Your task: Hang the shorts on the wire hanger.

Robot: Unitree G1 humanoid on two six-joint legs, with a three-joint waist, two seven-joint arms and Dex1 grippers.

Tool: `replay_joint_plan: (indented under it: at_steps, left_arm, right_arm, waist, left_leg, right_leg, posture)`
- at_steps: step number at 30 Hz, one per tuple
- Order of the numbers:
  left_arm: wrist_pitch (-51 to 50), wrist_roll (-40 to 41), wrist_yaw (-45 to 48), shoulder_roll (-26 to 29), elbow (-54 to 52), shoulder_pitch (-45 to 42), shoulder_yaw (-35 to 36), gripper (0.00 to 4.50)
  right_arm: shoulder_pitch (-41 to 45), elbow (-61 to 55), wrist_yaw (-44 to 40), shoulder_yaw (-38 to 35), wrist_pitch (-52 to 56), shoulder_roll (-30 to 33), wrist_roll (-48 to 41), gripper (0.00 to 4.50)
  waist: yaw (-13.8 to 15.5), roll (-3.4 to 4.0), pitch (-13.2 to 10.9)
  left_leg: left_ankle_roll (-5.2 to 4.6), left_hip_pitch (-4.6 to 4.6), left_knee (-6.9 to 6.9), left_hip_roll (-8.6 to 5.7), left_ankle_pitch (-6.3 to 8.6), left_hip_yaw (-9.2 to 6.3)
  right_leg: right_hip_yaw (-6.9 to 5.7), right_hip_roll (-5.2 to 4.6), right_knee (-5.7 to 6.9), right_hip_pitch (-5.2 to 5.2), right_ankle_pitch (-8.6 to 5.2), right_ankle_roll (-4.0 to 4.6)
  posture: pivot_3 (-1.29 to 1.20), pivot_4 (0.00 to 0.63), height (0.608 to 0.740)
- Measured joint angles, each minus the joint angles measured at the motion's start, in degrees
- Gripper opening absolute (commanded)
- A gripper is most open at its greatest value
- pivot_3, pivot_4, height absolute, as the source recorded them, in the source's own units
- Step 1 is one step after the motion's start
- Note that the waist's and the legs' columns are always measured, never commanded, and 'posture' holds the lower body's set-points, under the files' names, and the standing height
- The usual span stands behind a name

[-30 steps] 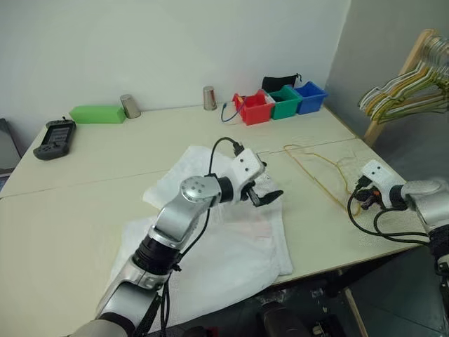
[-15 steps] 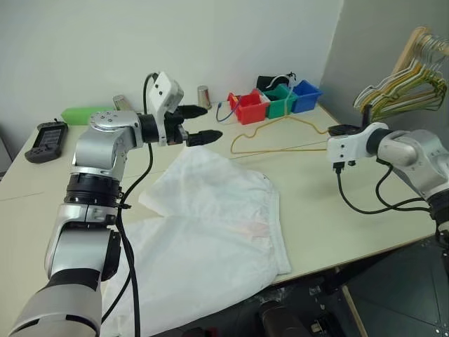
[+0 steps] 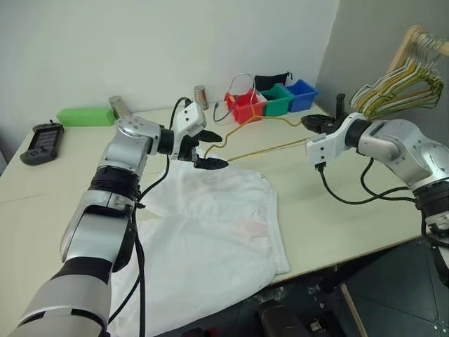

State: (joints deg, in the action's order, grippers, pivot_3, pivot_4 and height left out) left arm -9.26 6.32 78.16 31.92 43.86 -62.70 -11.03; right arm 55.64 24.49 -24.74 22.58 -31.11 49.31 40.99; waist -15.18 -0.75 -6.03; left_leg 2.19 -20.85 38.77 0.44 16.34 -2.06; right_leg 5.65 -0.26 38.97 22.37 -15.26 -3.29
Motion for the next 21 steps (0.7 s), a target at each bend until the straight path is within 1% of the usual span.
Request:
replay_joint_plan:
  at_steps: [1,3,4,7,8,9,14,16,21]
  left_arm:
    - [0.80,-0.89,0.31,0.08,0.00,0.04,-0.40,4.50]
    - [2.15,-2.26,0.90,0.18,0.05,0.19,-1.45,4.12]
    - [3.04,-2.87,1.03,0.09,0.46,0.25,-2.01,4.03]
    - [4.19,-4.24,0.16,-0.27,2.75,0.27,-2.14,3.38]
    - [4.61,-4.63,0.24,-0.26,3.72,0.27,-2.14,3.05]
    - [4.63,-4.67,0.26,-0.26,3.79,0.27,-2.15,2.92]
    - [5.50,-4.99,0.88,-0.25,4.37,0.27,-2.13,1.78]
    - [5.88,-5.03,0.76,-0.25,4.66,0.27,-2.13,1.47]
    - [5.96,-5.05,1.06,0.05,4.75,0.46,-2.11,0.41]
  right_arm:
    - [0.04,-0.23,0.10,-0.06,0.07,0.00,0.41,0.05]
    - [0.05,-0.51,0.36,-0.06,0.13,-0.02,0.68,0.00]
    - [0.06,-0.64,0.65,-0.12,0.09,-0.05,0.68,0.00]
    - [0.13,-1.37,1.19,-0.65,-0.23,-0.39,0.64,0.00]
    - [0.18,-1.75,1.30,-0.86,-0.27,-0.48,0.64,0.00]
    - [0.20,-1.75,1.31,-0.87,-0.27,-0.49,0.64,0.00]
    - [0.23,-1.76,1.33,-0.95,-0.22,-0.89,0.67,0.00]
    - [0.25,-1.76,1.48,-0.95,-0.22,-0.99,0.69,0.00]
    - [0.88,-1.74,2.15,-0.96,0.16,-1.67,0.79,0.00]
  waist:
    - [-0.20,0.00,0.00]
    - [-0.59,0.00,0.00]
    - [-0.69,0.00,0.00]
    - [-0.93,0.00,0.00]
    - [-1.08,0.00,0.00]
    - [-1.12,0.00,0.00]
    - [-1.21,0.00,0.00]
    - [-1.20,0.00,0.00]
    - [-1.22,0.00,0.00]
  left_leg:
    - [0.00,0.00,0.01,0.00,0.00,-0.01]
    - [0.00,0.00,0.01,0.00,0.00,-0.01]
    - [0.00,0.00,0.01,0.00,0.00,-0.02]
    - [0.00,-0.01,0.02,0.00,0.00,-0.05]
    - [0.00,-0.01,0.02,0.00,0.00,-0.06]
    - [0.00,-0.01,0.02,0.00,0.00,-0.07]
    - [0.00,0.00,0.03,0.00,0.00,-0.07]
    - [0.00,-0.01,0.03,0.01,0.00,-0.09]
    - [0.00,0.00,0.03,0.01,0.00,-0.10]
  right_leg:
    - [0.00,0.00,0.00,0.00,0.00,0.00]
    - [0.00,-0.01,0.00,0.00,0.00,0.00]
    - [0.00,-0.01,0.00,-0.01,0.00,0.00]
    - [-0.01,-0.02,0.01,-0.01,0.01,0.00]
    - [-0.02,-0.01,0.02,0.00,0.01,0.00]
    - [-0.03,-0.01,0.02,-0.01,0.01,0.01]
    - [-0.03,-0.02,0.02,-0.01,0.01,0.01]
    - [-0.04,-0.02,0.03,-0.01,0.01,0.01]
    - [-0.04,-0.02,0.05,-0.01,0.01,0.01]
  posture:
    - [-0.21,0.000,0.740]
    - [-0.21,0.000,0.740]
    - [-0.21,0.000,0.740]
    - [-0.21,0.000,0.740]
    - [-0.21,0.000,0.740]
    - [-0.21,0.000,0.740]
    - [-0.20,0.000,0.740]
    - [-0.20,0.000,0.740]
    - [-0.19,0.000,0.740]
